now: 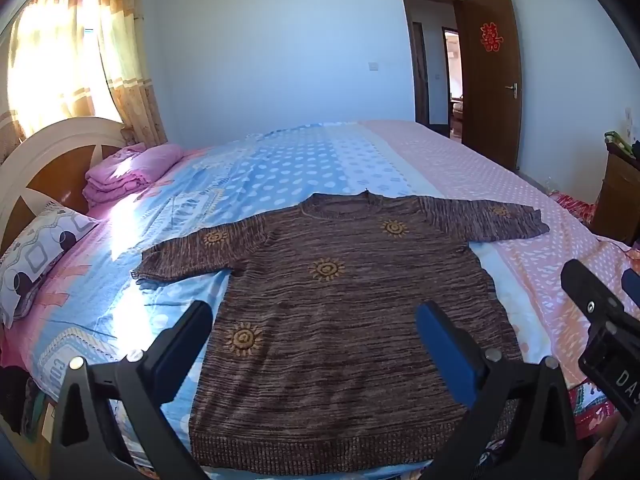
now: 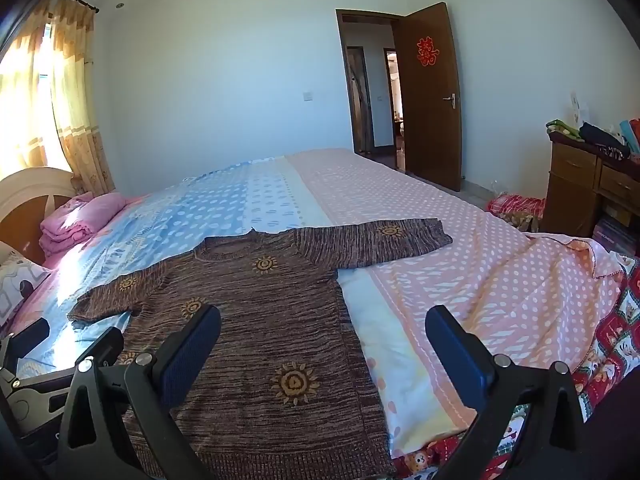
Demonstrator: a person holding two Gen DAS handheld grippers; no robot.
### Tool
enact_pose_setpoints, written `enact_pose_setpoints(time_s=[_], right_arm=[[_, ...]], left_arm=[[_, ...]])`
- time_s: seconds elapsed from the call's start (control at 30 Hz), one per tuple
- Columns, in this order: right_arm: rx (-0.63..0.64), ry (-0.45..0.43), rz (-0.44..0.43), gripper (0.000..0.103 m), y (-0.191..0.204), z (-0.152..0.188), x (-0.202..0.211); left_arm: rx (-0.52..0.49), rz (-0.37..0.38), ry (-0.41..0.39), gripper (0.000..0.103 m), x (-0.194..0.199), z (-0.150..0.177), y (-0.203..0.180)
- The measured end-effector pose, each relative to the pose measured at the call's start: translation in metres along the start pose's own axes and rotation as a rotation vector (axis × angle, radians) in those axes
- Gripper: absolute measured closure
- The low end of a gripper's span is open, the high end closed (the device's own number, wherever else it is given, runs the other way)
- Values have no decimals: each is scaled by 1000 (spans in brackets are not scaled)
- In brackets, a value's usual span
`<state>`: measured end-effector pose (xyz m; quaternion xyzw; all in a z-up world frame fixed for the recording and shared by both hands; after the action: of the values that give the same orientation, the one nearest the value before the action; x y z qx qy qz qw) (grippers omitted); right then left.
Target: Fold small clothes
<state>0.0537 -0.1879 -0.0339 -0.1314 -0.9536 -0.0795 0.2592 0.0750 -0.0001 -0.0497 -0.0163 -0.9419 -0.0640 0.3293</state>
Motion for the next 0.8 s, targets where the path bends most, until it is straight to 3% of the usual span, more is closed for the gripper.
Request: enact_pose_setpoints(time_s=[0.8], right_arm=[[15, 9, 6, 1, 3, 2, -1]], left_arm=[[10, 9, -2, 0, -2, 2, -1]])
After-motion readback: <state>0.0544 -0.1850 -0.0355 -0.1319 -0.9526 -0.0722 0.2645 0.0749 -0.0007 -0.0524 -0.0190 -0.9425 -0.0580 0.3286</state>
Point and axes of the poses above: each gripper's, at about its wrist camera, not at the fingertips, and x roughly against the way its jaws point, y to its left, z to its underside, the point moved 9 cm from there along -x, roughly the way its jaws point, and after that the axes turned 5 degrees about y, right-handed, at the moved point
